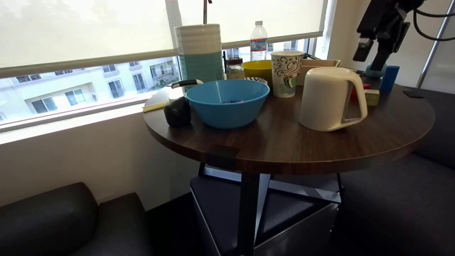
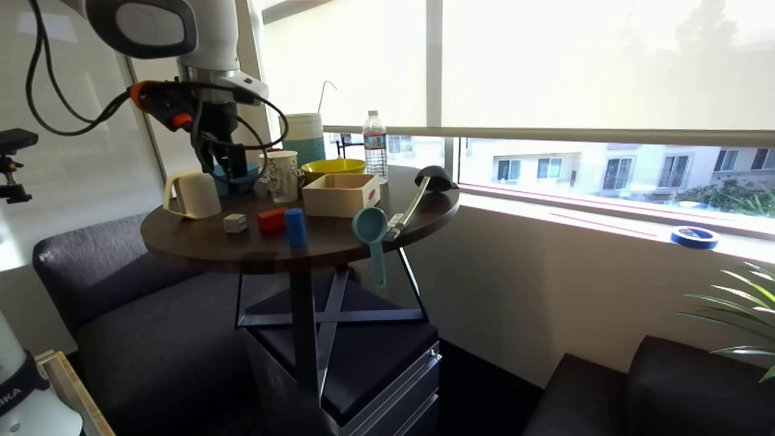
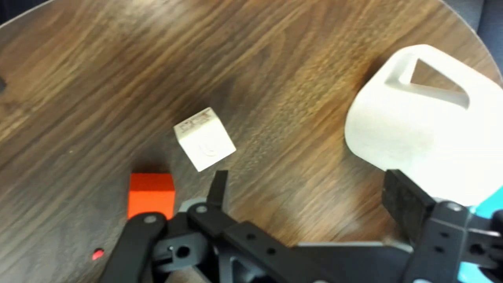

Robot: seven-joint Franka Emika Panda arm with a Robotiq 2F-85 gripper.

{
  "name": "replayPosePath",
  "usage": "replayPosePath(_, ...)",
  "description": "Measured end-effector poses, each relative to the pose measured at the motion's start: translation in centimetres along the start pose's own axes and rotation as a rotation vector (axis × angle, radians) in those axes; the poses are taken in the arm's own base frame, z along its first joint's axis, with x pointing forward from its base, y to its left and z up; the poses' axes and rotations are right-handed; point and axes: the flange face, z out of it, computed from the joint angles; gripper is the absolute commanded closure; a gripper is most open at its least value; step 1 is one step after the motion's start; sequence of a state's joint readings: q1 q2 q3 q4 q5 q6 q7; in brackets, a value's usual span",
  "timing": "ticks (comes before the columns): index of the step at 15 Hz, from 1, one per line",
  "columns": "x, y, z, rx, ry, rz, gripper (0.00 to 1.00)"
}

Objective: Put the mug cup upright

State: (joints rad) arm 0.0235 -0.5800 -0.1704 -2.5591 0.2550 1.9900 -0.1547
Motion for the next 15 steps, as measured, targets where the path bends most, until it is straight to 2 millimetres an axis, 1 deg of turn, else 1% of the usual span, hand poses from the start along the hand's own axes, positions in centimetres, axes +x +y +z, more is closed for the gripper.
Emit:
replayPosePath(2,0.3,-0.9,0.0,0.041,0.002,0.092,0.00)
replayPosePath(4,0.8,-1.2,0.2,0.049,-0.004,0.194,0.00)
replayPosePath(8,1.7,-1.1,1.1,0.042,-0.063,0.384,0.00)
replayPosePath(11,2.3,-1.0,2.0,0.049,-0.106,0.430,0.00)
replayPosePath(15,2.5,-1.0,2.1,0.049,-0.114,0.436,0.00)
